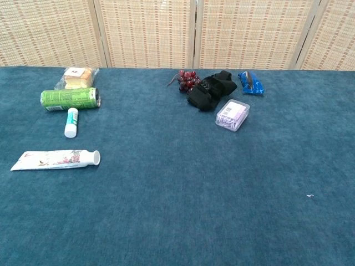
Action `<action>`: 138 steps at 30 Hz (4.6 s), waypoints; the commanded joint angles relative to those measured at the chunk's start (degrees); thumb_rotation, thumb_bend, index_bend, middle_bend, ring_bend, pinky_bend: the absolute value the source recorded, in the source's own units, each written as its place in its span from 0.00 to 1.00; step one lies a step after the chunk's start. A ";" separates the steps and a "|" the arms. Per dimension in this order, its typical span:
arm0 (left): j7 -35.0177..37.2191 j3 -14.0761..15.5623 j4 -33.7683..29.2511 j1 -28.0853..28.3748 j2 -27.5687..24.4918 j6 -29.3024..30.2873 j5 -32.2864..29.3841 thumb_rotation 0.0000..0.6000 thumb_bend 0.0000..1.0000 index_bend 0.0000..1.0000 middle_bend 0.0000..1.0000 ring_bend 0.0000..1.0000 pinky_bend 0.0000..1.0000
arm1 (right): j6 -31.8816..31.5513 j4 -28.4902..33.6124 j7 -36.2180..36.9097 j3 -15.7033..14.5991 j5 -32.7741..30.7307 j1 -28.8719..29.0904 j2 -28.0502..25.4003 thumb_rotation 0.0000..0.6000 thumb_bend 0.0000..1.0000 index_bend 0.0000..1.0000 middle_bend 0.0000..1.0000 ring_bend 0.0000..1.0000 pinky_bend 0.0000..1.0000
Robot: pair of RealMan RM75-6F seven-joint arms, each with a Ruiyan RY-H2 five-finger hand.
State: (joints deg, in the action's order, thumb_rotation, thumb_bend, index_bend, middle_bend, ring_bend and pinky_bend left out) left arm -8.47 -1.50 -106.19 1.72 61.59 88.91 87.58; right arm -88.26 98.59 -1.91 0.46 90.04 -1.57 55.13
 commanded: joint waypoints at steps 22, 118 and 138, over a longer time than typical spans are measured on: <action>-1.98 -2.02 -0.93 7.59 -2.27 -11.33 -2.06 1.00 0.34 0.28 0.24 0.13 0.13 | -5.49 1.98 -0.81 3.71 -2.84 -1.24 -1.21 1.00 0.30 0.01 0.00 0.00 0.00; -7.92 0.29 21.60 30.66 21.84 -33.14 -21.31 1.00 0.28 0.40 0.27 0.13 0.07 | -4.51 0.67 1.35 3.66 -5.97 -3.14 -1.27 1.00 0.30 0.01 0.00 0.00 0.00; -1.88 -0.09 24.51 29.11 22.39 -30.54 -14.99 1.00 0.28 0.50 0.59 0.40 0.08 | -4.98 2.32 0.75 3.48 -5.13 -3.37 -2.00 1.00 0.30 0.01 0.00 0.00 0.00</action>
State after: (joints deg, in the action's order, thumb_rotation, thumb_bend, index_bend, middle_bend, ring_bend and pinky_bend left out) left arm -10.56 -1.54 -81.53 30.87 84.39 58.27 72.28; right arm -93.23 100.89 -1.15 3.95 84.88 -4.94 53.13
